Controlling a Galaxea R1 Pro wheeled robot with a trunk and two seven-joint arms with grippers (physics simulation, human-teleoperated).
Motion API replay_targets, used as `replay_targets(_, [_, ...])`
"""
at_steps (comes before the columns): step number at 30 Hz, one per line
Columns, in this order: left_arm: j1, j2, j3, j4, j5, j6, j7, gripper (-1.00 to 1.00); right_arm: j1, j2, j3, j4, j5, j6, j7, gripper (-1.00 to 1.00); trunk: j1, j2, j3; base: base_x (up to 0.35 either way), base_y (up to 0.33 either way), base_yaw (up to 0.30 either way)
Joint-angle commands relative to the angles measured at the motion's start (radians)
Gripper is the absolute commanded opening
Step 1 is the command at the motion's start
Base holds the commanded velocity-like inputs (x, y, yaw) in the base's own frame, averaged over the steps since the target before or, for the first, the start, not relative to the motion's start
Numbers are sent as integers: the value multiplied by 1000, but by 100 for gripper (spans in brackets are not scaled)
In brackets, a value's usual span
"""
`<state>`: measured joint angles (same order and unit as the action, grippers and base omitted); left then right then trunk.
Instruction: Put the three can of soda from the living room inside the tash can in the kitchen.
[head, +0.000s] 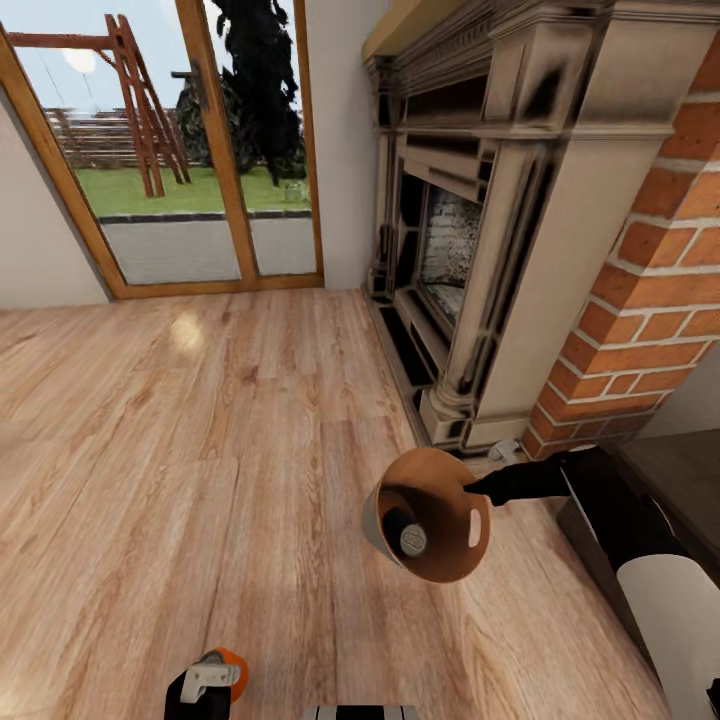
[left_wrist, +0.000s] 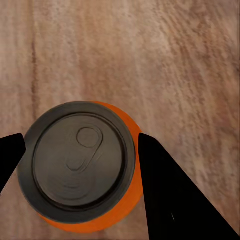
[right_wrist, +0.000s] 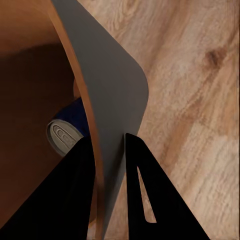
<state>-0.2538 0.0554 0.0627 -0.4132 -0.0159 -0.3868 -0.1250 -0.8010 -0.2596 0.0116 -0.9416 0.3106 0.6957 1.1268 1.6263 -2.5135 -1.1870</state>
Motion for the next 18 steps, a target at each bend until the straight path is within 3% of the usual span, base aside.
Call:
replay_targets(1, [0,0,0,0,-1,0,2,-100,0,0,-1,-6,-5,5,8,-100,0,0,0,0,0,0])
replay_targets(13, [0,0,0,0,-1,0,2,-100,0,0,-1,-25,63,-42,18,-100,0,0,0,0,0,0])
replay_targets(18, [3,2,8,-17,1,5,-1,-100,3,-4,11,-23,91,-58,12,-100,-2,1,19,0,0,0])
